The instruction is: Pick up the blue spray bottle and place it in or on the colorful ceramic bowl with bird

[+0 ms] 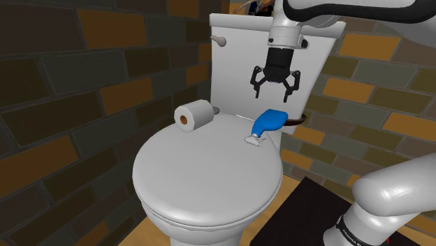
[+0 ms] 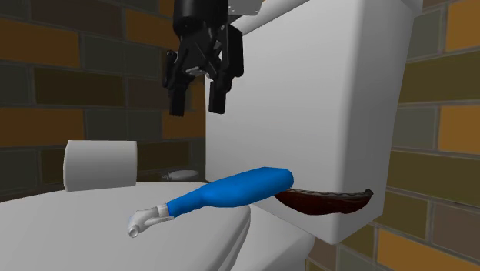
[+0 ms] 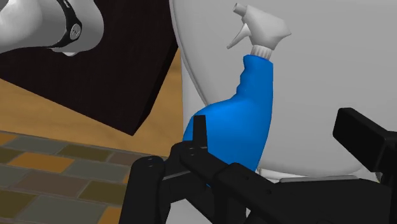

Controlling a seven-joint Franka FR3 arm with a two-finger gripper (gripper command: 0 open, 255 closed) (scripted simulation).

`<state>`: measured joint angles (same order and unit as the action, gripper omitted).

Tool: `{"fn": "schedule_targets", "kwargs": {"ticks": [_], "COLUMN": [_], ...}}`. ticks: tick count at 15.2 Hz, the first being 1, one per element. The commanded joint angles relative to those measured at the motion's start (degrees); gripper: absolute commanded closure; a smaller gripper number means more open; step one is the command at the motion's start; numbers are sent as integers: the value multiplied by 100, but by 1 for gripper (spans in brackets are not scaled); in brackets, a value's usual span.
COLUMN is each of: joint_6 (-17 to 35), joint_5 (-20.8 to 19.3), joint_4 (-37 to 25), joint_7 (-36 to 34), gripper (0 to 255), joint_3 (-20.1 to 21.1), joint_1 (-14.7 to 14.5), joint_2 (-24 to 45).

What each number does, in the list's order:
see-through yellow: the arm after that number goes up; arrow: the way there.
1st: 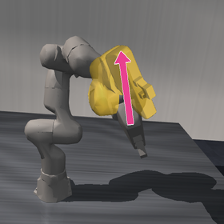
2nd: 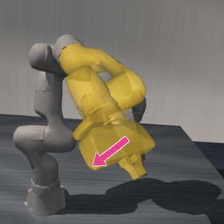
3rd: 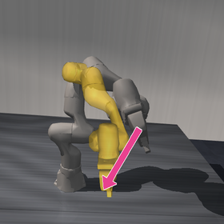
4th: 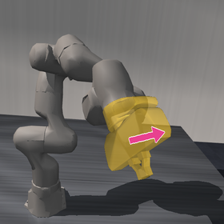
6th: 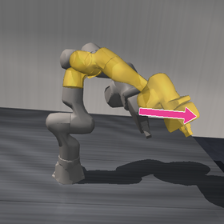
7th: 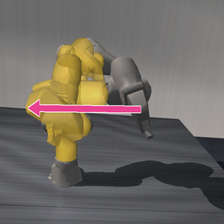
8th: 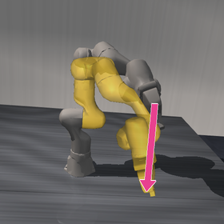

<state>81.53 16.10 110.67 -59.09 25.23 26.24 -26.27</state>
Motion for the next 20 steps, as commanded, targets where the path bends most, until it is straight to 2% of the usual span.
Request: {"fn": "schedule_targets", "kwargs": {"ticks": [1, 6, 13, 14, 20], "joint_6": [52, 375, 374, 374, 374], "joint_5": [-67, -5, -5, -5, -5], "joint_4": [110, 564, 563, 563, 563], "joint_7": [-21, 26, 26, 26, 26], "gripper": [0, 0, 0, 255, 255], "joint_3": [69, 102, 102, 102, 102], "joint_1": [-14, -52, -52, -52, -52], "joint_2": [-29, -165, -165, -165, -165]}}
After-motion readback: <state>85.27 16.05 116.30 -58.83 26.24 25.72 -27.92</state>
